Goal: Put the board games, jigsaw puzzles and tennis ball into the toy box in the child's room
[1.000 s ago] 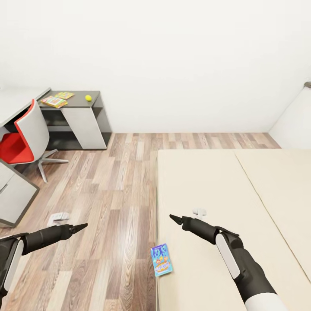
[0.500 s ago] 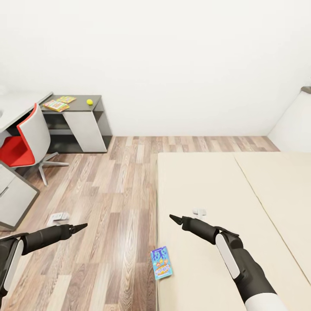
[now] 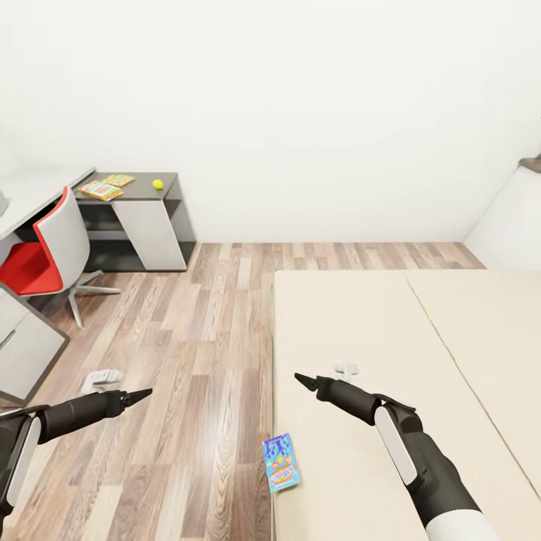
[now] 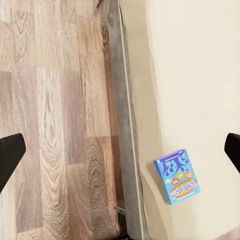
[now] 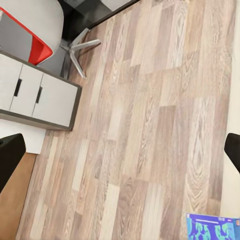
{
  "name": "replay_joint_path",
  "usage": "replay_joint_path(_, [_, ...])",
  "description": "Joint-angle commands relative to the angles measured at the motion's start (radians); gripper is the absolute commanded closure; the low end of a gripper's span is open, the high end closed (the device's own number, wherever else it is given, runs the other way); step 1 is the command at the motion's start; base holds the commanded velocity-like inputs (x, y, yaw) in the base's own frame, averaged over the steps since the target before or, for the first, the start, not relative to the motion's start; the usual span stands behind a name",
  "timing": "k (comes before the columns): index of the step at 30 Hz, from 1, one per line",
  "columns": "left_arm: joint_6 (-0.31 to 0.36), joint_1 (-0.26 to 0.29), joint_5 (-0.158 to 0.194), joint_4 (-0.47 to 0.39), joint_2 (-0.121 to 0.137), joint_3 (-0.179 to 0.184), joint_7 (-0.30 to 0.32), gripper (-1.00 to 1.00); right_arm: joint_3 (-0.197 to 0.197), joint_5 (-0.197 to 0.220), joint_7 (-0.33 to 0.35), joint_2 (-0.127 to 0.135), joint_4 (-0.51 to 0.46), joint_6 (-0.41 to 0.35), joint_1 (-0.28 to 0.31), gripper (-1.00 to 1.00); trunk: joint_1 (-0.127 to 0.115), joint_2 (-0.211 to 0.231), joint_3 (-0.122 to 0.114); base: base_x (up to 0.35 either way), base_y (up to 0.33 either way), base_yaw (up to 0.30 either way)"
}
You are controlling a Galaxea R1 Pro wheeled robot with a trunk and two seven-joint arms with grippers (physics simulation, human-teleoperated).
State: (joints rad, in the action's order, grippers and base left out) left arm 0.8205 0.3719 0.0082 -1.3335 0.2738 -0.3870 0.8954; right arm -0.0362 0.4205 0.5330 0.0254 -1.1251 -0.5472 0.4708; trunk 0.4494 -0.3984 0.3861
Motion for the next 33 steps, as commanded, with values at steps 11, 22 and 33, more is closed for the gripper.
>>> replay_joint_path(11, [0.008, 0.001, 0.001, 0.0, -0.001, -0.001, 0.003, -1.0, 0.002, 0.007, -0.001, 0.002, -0.002, -0.007, 0.0, -1.0, 0.001, -0.002, -0.017, 0.0, 0.0, 0.0])
replay_joint_path(22, [0.005, 0.001, 0.001, 0.0, 0.001, -0.001, 0.003, -1.0, 0.002, 0.008, -0.002, 0.002, -0.002, -0.007, 0.0, -1.0, 0.001, -0.002, -0.035, 0.0, 0.0, 0.0])
replay_joint_path(33, [0.0, 0.001, 0.001, 0.0, 0.001, -0.001, 0.003, -1.0, 0.002, 0.009, -0.001, 0.0, -0.002, -0.007, 0.0, -1.0, 0.001, -0.002, -0.053, 0.0, 0.0, 0.0])
